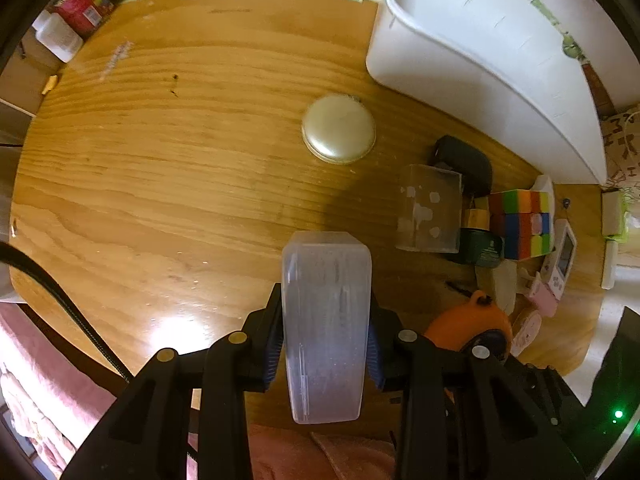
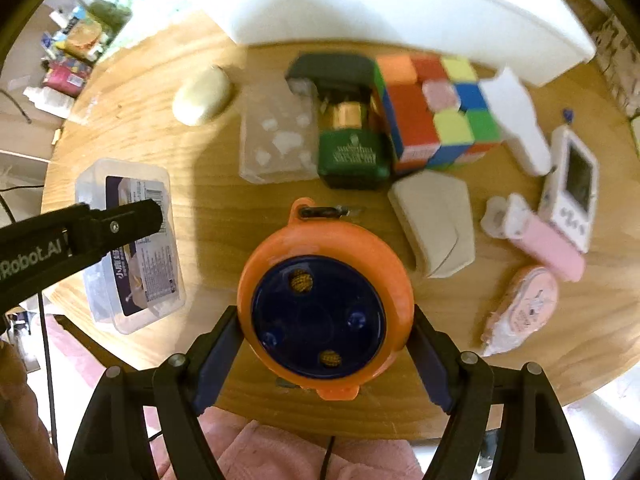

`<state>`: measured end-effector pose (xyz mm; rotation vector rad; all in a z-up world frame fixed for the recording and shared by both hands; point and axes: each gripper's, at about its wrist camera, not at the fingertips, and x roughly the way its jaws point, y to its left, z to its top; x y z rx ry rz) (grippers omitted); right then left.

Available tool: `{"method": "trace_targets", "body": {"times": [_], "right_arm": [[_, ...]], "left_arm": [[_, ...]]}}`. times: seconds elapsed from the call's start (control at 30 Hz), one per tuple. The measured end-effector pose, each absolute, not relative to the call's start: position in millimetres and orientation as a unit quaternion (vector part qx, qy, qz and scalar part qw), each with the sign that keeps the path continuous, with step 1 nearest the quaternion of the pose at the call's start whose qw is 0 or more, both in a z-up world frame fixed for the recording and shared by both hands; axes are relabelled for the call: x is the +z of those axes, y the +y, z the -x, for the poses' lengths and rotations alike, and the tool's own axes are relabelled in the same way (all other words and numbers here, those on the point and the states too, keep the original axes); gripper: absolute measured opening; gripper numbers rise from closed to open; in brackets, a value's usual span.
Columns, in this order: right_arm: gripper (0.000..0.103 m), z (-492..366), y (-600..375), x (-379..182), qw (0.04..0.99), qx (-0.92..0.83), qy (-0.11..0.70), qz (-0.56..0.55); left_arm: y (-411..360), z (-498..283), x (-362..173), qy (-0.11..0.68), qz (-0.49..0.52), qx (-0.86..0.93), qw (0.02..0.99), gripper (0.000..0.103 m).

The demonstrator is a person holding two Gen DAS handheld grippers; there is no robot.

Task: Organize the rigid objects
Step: 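Close left gripper on clear box while right gripper closes on orange reel, then lift and carry clear box with left gripper while right gripper carries reel over bin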

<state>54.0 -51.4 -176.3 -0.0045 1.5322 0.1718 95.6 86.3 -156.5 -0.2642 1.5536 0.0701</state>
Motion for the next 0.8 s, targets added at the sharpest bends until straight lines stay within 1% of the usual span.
{"method": "trace_targets", "body": {"times": [0.27,0.47,0.8], "right_arm": [[0.08,-30,-34,-125,0.771,0.086,0.63,0.025],[0.08,-42,-43,-86,0.808,0.087,0.582,0.031],[0.08,-52,-46,-31,0.855,0.073,0.512,0.028]], "left_arm": [[95,-77,-109,0.652,0.097,0.02,0.752,0.037],[99,-71,-71,0.603,0.081,-0.001,0.794,0.037],[99,-84,-13,0.53,0.051,-0.034,0.846,0.037]]}}
